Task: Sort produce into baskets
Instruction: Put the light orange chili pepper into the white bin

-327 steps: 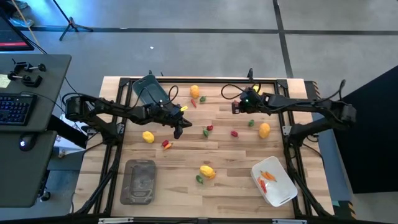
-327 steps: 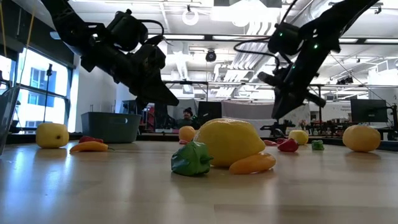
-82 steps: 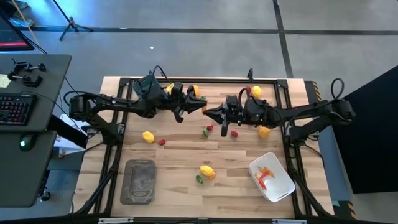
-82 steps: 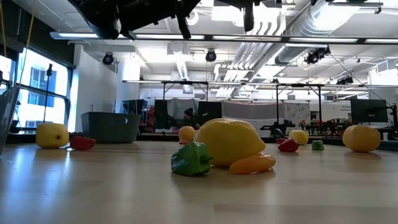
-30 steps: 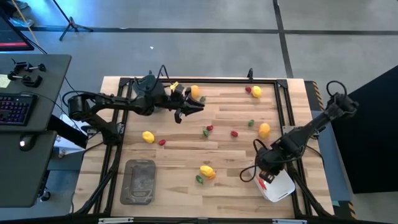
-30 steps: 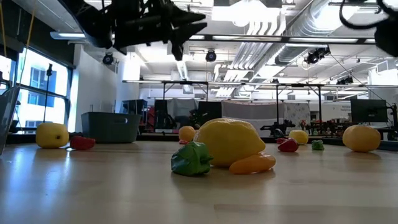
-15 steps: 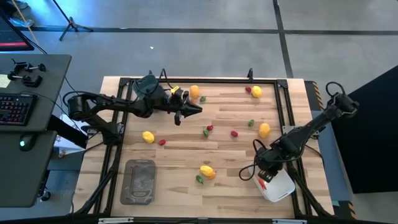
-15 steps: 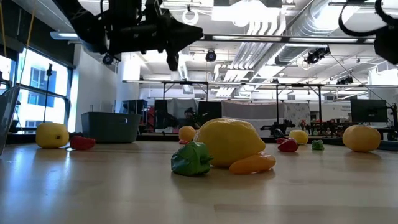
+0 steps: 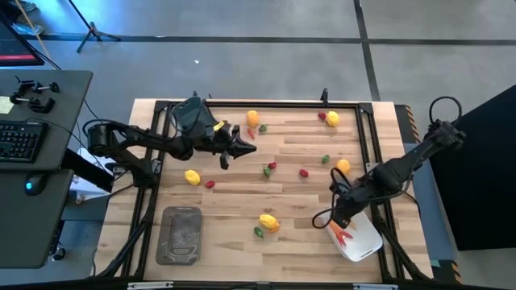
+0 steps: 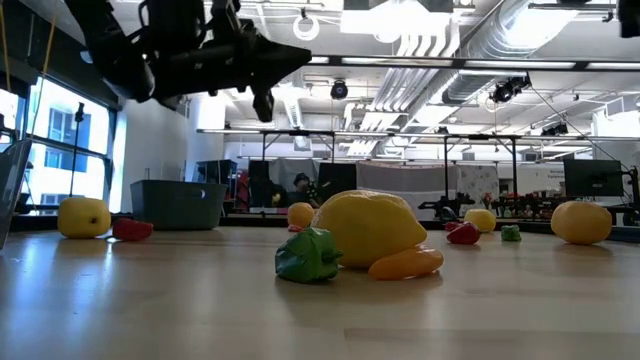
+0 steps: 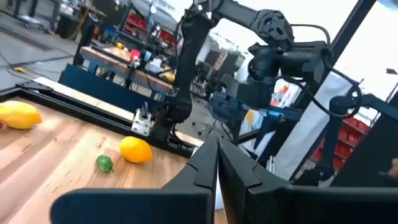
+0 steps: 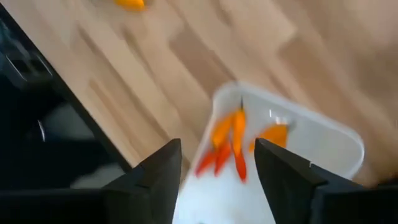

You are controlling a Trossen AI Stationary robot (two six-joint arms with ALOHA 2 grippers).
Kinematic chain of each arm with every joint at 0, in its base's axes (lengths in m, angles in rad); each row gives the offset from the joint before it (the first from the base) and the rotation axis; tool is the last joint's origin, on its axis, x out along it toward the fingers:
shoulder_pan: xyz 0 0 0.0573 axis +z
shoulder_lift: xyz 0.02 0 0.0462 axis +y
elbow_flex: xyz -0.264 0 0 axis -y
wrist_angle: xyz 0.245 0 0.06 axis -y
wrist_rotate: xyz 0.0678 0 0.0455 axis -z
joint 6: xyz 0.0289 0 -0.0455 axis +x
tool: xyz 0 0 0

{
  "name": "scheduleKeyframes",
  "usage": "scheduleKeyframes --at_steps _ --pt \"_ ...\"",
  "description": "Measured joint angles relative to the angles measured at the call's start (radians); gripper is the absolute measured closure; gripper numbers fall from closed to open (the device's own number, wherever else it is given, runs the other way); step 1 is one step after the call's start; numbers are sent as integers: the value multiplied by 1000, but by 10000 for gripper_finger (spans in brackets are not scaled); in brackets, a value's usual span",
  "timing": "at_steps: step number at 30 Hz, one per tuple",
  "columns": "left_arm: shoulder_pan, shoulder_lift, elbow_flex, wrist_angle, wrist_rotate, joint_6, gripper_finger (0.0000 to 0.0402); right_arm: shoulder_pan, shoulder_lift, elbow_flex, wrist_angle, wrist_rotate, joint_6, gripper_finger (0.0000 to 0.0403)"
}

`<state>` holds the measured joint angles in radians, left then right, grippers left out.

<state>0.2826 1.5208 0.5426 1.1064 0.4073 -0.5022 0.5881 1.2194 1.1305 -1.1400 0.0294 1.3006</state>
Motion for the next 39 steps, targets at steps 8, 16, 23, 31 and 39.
scheduleKeyframes --at_steps 8,16,23,31,39 --pt "-17 -9 -72 2 3 -46 401 -71 60 2 155 128 -187 219" --pt "-24 -132 -89 -22 121 33 401 -182 185 2 404 116 -298 229" --pt "-27 -226 -90 -145 123 77 401 -243 254 2 522 53 -291 215" --pt "-55 -244 -90 -279 24 134 401 -268 356 1 579 -38 -408 177" --pt "-110 -245 -90 -360 -72 138 401 -180 468 1 651 -39 -726 172"
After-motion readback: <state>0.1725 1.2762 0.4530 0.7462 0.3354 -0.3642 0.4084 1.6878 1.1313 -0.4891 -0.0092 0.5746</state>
